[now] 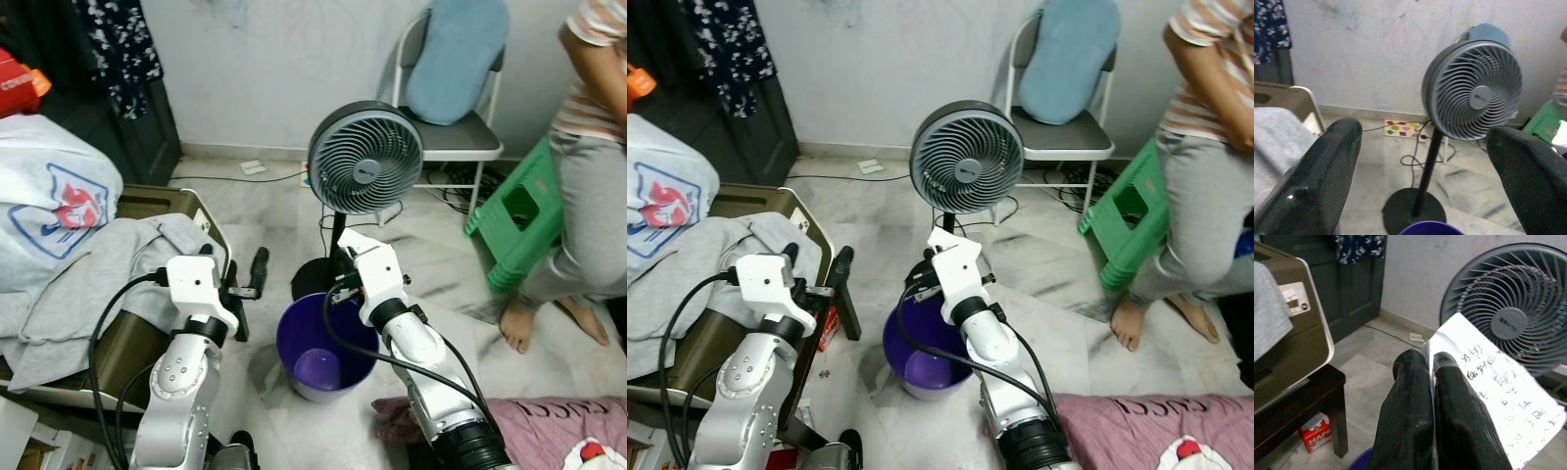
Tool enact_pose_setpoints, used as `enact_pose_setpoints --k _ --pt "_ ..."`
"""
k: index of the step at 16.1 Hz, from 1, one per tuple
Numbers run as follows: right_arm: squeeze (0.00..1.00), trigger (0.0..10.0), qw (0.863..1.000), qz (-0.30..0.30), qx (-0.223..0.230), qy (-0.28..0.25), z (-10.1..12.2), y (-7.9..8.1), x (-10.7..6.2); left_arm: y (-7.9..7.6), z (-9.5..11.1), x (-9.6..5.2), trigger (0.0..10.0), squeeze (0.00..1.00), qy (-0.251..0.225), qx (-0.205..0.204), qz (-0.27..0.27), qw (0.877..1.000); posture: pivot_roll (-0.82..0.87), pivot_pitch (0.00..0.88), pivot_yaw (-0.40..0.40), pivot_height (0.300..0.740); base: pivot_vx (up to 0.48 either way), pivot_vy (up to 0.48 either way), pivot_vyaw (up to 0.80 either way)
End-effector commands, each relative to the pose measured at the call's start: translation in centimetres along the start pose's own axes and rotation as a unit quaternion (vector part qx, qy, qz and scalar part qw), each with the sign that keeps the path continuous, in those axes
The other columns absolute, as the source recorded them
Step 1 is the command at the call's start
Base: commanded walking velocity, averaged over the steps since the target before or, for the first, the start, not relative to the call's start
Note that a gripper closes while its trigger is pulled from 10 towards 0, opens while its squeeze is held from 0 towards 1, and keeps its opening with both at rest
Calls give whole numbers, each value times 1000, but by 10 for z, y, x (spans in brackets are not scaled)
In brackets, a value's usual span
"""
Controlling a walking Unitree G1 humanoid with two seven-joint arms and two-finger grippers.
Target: Clean up the room
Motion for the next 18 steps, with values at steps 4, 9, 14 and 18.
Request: enact_pose_setpoints --k 4,9,14,18 --pt "0 10000 1000 -7 19 14 -4 -2 2 -15 7 -2 10000 0 -15 -17 -52 998 27 118 -46 740 0 0 0" --pt "0 10000 1000 -6 24 11 -3 -1 3 -30 3 -5 10000 0 -2 3 -104 995 27 118 -46 740 0 0 0" --pt "0 10000 999 -13 27 25 -7 -4 6 -32 5 -5 10000 0 -6 4 -114 993 35 105 -45 740 0 0 0" --pt "0 10000 999 -11 21 24 -7 -4 6 -31 6 -4 10000 0 -9 3 -114 993 36 100 -45 740 0 0 0"
Point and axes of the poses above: a point about 5 cm out from each wrist's last joint towards the gripper, its own x axis pointing out of the wrist towards the gripper, its own z axis along the axis of the wrist's last joint, y = z × x, the point moved 4 cm from there along x, pointing out of the wrist towards the gripper, and after that the axes turned 11 degrees about -x, right-handed, at the moved point
